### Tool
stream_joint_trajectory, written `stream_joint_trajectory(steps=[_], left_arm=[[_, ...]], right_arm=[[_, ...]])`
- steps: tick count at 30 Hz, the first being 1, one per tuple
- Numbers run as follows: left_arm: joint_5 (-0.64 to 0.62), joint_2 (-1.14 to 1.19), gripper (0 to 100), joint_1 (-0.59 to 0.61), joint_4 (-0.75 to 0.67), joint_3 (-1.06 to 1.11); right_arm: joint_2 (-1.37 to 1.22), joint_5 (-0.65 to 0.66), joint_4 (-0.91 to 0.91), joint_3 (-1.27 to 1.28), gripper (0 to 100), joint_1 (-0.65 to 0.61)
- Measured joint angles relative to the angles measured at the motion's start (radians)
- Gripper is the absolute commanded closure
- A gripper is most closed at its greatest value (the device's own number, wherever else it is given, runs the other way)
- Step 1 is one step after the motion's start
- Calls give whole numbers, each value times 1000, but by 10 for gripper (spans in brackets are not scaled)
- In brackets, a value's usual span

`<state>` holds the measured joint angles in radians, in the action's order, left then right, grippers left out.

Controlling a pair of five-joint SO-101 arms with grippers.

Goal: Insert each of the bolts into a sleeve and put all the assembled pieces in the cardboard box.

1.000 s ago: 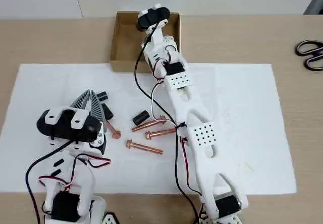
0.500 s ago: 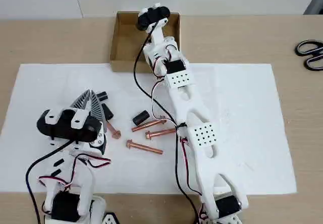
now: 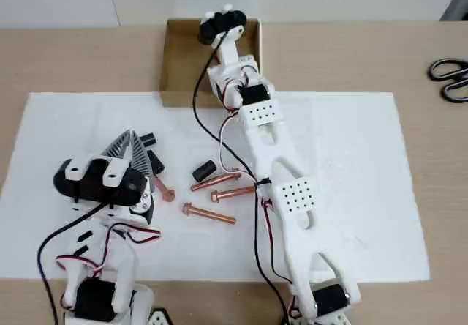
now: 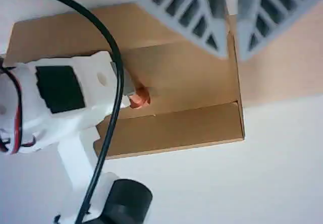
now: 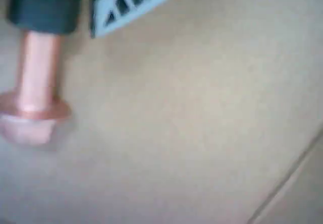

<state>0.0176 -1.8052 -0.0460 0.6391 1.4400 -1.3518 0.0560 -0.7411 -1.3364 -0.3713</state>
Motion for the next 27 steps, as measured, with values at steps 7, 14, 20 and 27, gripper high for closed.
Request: stream_joint_trajectory(steps=[7,14,20,27], left_arm=[[0,0,994,0,0,0],[0,0,994,0,0,0],[0,0,994,115,0,0],[0,0,994,367,40,0]], right_arm=[[-2,0,-26,-89,794,38],[-2,0,-331,-293,791,86],[78,0,-601,-298,792,81],[276,0,-807,-299,793,-9]])
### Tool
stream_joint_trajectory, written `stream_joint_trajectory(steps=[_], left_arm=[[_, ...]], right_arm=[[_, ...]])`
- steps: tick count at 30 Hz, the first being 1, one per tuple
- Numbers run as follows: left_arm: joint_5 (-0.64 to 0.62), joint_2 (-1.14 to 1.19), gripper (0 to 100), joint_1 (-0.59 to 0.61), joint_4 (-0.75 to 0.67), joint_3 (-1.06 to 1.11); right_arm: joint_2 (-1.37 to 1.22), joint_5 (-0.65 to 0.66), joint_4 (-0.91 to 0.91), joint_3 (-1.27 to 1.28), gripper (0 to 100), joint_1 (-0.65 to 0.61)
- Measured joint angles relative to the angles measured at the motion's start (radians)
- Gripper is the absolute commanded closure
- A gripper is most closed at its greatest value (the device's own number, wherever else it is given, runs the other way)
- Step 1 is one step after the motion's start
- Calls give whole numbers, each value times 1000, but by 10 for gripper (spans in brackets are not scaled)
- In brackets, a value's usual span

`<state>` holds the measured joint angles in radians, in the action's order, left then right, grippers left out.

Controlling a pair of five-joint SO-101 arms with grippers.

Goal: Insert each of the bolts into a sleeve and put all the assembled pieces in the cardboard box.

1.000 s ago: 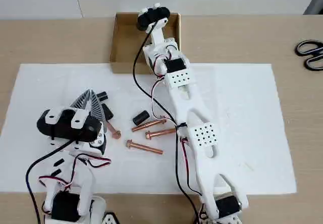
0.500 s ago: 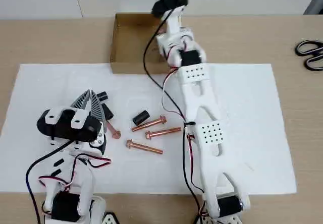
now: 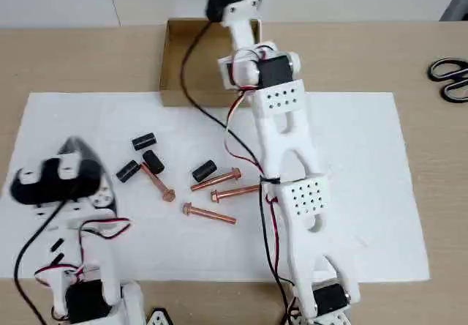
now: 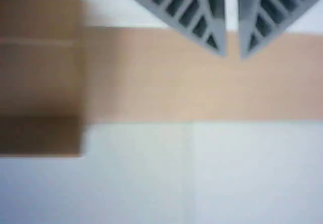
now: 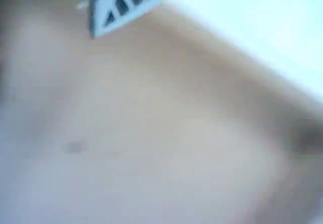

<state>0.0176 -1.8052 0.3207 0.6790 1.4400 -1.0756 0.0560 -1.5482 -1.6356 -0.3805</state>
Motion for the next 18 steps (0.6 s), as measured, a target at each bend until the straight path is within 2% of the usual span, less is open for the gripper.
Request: stream_joint_trajectory(steps=[5,13,18], left_arm=[[0,0,994,183,66,0],[0,0,994,414,71,0],[0,0,994,555,130,0]], right_arm=[[77,0,-72,0,794,-107],[81,0,-104,-2,794,-276],[81,0,-104,2,794,-336]])
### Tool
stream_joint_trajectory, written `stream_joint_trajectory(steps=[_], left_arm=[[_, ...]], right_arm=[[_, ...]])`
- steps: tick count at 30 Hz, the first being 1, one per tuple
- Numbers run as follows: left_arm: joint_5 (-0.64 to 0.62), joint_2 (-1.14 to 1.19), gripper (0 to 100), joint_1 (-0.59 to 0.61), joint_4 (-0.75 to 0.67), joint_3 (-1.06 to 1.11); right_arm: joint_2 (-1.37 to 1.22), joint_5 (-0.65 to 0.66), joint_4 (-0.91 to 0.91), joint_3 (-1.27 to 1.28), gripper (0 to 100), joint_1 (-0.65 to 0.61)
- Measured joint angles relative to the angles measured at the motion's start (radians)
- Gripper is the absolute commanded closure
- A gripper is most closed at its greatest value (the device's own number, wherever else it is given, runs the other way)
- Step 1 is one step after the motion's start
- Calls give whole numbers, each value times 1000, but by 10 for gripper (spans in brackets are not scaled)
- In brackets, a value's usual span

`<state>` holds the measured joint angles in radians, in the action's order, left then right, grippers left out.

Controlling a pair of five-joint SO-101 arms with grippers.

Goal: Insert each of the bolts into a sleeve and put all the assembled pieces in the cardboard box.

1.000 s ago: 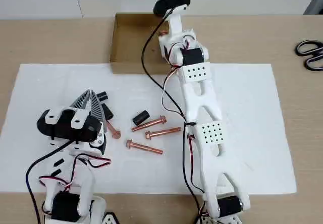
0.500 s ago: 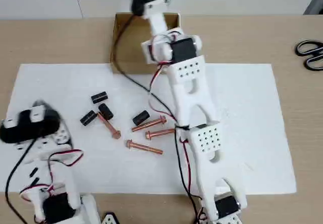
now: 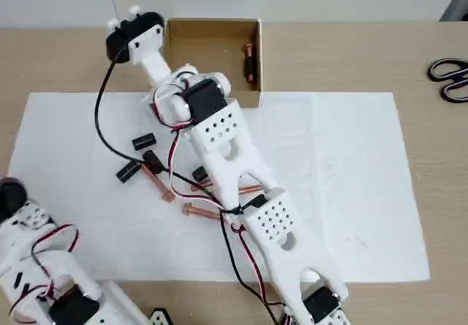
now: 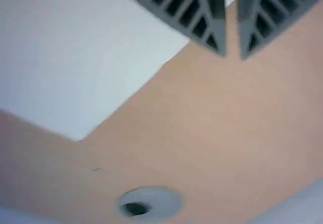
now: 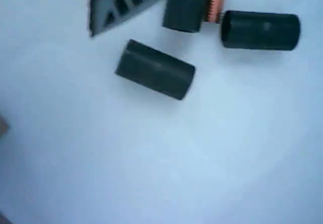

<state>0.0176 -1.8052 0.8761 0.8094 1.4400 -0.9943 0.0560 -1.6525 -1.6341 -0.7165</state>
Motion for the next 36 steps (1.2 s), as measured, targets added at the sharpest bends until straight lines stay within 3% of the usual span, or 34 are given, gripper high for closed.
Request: stream_joint_trajectory(steps=[5,11,15,18,20,28,36], left_arm=[[0,0,994,97,100,0],[0,0,994,149,120,0],[0,0,994,155,120,0],[0,0,994,155,120,0],[0,0,994,155,120,0],[0,0,994,155,120,0],[0,0,994,155,120,0]], right_arm=[[-9,2,0,58,794,-84],[-66,-5,68,63,794,-141],[-69,-160,81,63,794,-143],[-69,-336,21,68,794,-118],[-69,-381,-17,69,794,-98],[-61,-411,-29,81,794,-6],[23,-411,-37,304,794,107]])
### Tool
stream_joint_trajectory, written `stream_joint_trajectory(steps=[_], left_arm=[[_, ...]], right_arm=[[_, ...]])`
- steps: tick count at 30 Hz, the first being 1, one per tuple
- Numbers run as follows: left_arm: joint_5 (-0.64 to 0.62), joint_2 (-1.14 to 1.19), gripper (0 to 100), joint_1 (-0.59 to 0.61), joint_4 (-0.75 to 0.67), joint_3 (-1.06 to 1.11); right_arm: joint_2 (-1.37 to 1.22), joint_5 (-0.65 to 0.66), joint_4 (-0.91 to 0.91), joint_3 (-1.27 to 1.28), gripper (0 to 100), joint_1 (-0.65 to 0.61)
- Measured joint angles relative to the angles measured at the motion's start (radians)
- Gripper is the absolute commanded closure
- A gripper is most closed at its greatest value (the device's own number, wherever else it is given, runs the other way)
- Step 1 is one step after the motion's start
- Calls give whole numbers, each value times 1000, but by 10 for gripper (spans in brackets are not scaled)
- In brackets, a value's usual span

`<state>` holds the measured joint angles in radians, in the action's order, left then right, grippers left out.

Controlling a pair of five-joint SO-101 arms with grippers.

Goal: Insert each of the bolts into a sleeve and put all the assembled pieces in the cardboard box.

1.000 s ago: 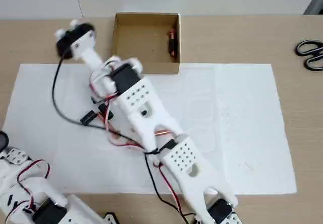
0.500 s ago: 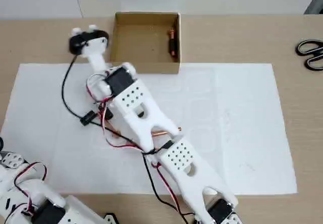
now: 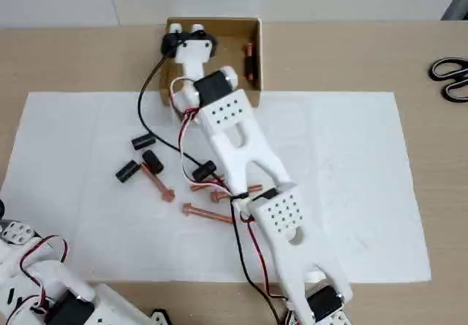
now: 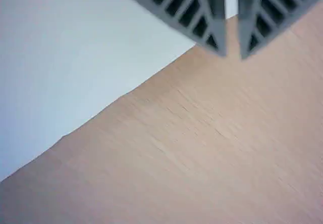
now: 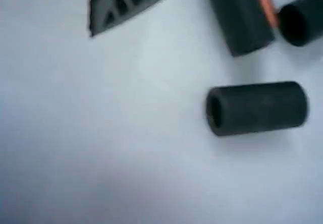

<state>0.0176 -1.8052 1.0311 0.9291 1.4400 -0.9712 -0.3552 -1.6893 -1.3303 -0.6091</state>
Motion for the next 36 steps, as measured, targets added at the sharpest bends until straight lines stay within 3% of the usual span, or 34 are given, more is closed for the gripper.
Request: stream_joint_trajectory(steps=[9,19,30,36], left_arm=[[0,0,994,0,3,0],[0,0,994,0,3,0],[0,0,994,0,3,0],[-23,0,994,0,3,0]], right_arm=[[249,-2,0,229,794,3],[654,-23,8,795,794,-78],[646,-554,190,881,794,-58],[523,-669,196,881,794,-58]])
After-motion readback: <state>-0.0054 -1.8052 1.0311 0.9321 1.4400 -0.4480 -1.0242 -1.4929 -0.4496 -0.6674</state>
